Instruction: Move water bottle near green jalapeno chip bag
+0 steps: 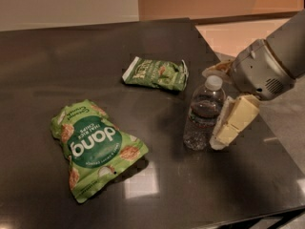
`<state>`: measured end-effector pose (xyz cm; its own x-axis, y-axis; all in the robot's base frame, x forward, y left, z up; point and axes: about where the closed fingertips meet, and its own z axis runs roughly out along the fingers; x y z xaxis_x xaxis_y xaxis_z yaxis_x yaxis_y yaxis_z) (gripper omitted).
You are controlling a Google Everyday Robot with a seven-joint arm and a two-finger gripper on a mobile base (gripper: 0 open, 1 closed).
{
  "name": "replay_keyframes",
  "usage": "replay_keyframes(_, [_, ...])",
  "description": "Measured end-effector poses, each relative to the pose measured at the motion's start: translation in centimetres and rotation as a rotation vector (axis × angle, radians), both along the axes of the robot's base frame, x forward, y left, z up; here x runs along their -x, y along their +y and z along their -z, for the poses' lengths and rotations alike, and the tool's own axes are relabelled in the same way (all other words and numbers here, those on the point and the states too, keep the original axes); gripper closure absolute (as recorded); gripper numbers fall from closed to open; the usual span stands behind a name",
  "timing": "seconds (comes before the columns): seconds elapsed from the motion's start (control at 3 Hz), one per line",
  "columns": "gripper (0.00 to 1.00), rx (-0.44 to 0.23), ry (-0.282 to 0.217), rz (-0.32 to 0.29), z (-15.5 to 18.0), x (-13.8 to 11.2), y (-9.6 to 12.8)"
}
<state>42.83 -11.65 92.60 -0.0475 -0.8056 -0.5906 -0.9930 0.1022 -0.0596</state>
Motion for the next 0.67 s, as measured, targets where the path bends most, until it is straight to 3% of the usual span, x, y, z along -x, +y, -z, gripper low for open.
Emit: replay_keyframes(0.67, [0.42,-0.064,0.009,-0.028,-0.48,0.03,1.13])
